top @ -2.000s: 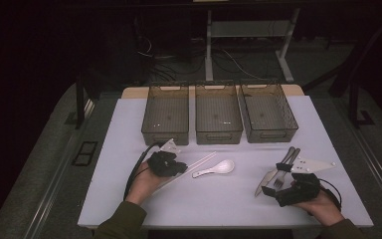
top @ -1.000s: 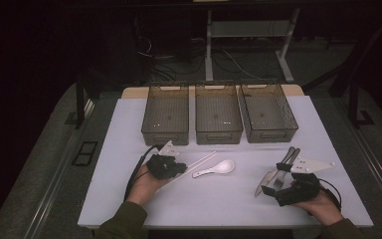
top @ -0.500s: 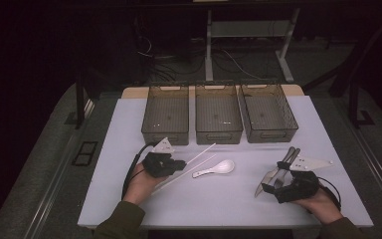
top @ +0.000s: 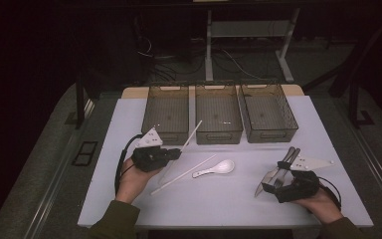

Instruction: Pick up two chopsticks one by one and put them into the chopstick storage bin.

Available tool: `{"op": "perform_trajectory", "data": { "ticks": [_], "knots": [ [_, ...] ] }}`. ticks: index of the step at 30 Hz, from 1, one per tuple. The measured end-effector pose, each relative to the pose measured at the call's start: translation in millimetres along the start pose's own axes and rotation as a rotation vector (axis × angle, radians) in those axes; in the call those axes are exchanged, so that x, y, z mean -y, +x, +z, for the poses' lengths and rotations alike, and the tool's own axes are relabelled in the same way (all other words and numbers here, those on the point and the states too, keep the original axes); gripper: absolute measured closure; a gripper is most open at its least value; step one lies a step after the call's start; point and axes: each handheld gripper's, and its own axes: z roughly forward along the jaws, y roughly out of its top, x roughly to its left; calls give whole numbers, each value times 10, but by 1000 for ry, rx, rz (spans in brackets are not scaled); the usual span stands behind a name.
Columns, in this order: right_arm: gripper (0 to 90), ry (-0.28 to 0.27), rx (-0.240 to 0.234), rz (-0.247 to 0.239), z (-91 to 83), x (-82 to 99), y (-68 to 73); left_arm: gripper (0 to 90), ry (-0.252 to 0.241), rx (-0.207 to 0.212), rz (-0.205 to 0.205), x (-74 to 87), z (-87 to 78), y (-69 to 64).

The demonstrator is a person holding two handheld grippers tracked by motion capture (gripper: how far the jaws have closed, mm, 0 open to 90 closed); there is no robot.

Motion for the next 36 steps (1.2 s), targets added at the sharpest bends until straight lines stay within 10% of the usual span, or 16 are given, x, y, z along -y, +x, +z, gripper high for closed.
{"op": "perform_trajectory", "data": {
  "ticks": [36],
  "knots": [
    [8,-11,2,15,-26,5,-3,850,-156,-28,-38,-413,-227,314]
  ]
}}
